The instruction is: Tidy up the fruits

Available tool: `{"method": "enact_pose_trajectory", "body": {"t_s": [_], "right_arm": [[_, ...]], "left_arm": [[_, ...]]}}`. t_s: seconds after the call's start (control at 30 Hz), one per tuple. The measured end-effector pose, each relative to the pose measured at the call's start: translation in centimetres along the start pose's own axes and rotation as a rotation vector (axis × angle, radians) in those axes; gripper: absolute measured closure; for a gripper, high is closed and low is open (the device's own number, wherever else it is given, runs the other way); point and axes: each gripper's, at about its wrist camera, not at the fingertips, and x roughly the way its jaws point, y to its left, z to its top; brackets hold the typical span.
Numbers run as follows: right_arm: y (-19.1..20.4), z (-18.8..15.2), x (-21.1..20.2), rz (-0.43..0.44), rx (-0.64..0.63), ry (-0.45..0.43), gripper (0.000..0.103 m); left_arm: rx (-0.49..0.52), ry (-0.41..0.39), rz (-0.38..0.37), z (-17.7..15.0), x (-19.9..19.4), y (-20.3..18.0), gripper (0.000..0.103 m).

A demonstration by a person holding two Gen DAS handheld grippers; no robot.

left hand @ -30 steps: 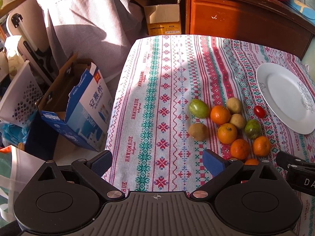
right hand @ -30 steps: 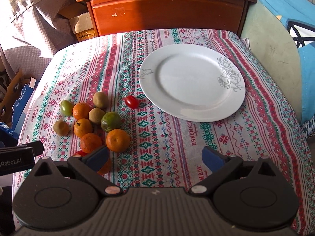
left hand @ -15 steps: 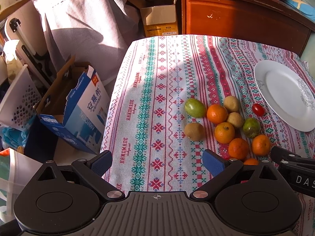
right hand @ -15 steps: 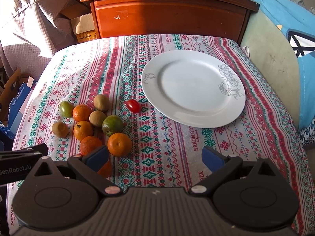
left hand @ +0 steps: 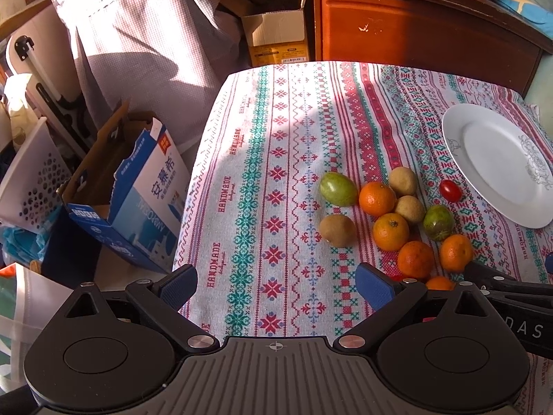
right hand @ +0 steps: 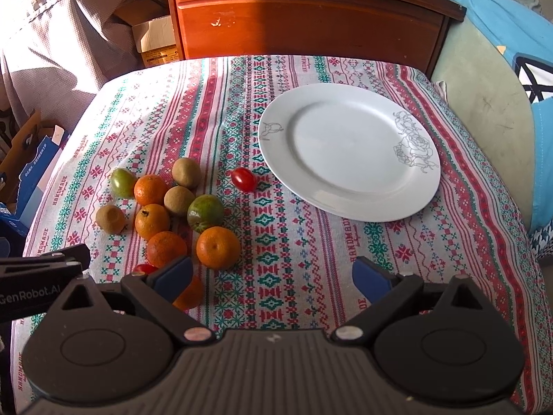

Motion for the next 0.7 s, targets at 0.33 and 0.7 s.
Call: {"method": "enact_pose_trajectory", "body": {"t_s": [0.33, 0.7], "right_arm": [[0.04, -0.1, 0.07, 0.003, -0.001, 0.003, 0.006], [-0.04, -0.1, 0.26, 0.006, -0.006, 0.008, 0.008]], "left_arm": [[0.001, -0.001, 0.0, -0.03, -0.03, 0.04, 0.005], [0.005, -0.001, 0.001, -0.2, 0.0, -0.06, 0.005]]}}
